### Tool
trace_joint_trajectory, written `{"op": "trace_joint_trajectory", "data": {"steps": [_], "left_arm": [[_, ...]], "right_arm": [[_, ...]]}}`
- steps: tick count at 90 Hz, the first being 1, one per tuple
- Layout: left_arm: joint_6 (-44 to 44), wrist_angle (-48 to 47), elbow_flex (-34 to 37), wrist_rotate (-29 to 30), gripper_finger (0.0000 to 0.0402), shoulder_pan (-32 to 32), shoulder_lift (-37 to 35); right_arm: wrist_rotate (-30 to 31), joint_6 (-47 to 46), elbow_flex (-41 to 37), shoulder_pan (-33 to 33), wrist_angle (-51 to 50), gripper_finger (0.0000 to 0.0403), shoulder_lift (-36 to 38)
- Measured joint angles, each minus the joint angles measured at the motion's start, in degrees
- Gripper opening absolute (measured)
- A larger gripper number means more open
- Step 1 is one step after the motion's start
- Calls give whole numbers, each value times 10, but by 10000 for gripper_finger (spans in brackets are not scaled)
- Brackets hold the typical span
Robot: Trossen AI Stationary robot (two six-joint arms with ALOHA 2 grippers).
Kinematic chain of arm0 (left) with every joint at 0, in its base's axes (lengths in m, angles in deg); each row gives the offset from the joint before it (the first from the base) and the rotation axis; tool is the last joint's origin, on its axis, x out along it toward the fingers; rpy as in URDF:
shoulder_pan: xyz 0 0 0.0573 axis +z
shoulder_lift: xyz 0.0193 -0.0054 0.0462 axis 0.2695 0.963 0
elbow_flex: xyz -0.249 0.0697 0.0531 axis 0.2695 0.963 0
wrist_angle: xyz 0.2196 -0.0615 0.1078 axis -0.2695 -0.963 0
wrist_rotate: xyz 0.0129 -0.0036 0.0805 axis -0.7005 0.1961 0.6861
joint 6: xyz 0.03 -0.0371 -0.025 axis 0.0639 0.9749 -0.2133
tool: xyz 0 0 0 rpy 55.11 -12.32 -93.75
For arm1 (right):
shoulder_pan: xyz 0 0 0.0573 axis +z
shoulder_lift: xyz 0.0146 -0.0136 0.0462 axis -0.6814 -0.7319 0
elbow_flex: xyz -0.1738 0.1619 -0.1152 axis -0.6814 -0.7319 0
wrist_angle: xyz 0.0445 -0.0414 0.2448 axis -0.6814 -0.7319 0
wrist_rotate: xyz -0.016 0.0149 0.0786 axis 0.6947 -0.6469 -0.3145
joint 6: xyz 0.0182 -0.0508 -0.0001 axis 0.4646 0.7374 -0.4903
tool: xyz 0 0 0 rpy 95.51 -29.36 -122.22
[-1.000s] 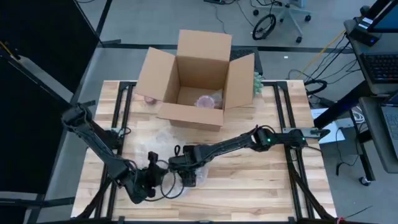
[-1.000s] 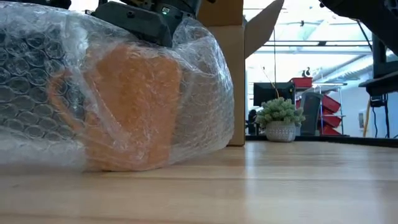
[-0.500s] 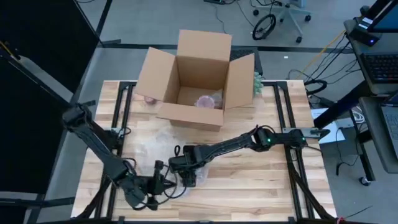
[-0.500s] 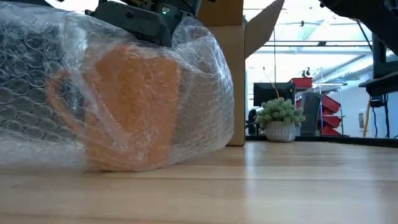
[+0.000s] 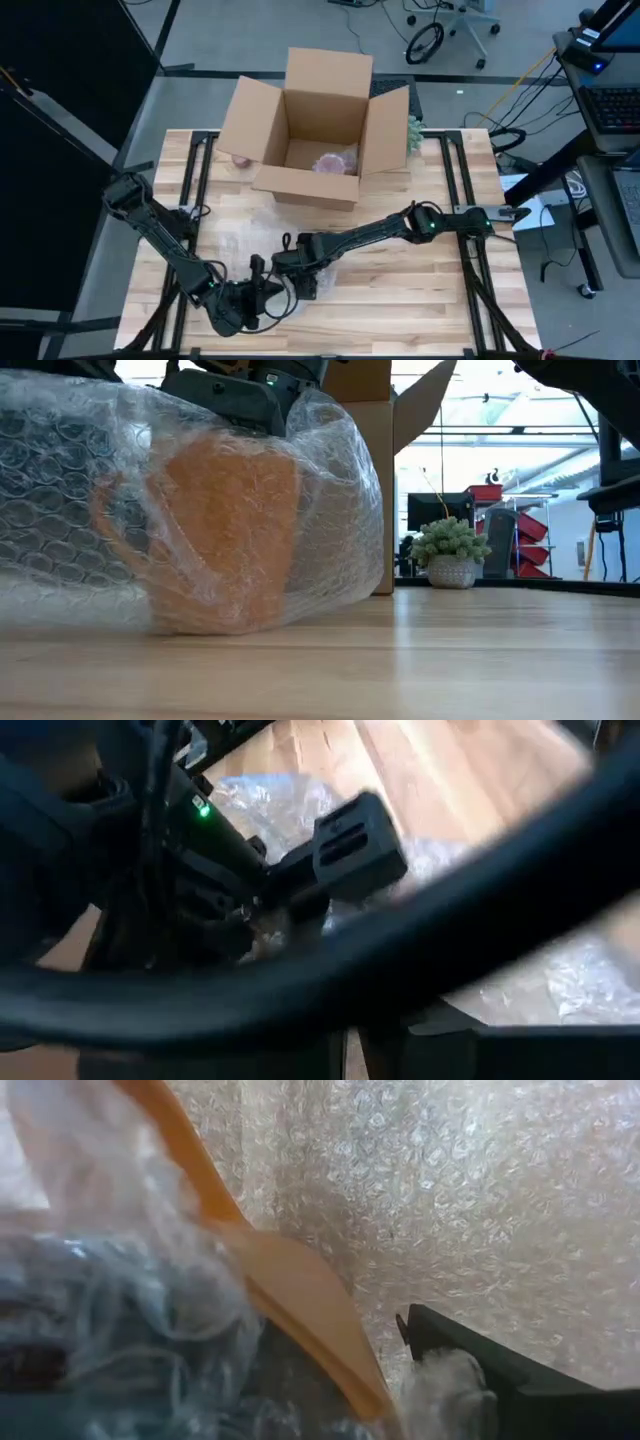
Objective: Wrap mug
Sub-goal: Wrap the orange cup with bubble wrap
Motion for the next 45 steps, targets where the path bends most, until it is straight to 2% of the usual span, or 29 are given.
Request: {"op": "trace_joint_trajectory", "data": {"steps": [26, 45], "left_arm": [[-1, 9, 0, 6, 2, 0, 0], [1, 10, 0, 5, 2, 0, 0]], "right_arm": [[0, 18, -1, 7, 3, 178, 13], [-28, 30, -1, 6, -12, 192, 25]]}}
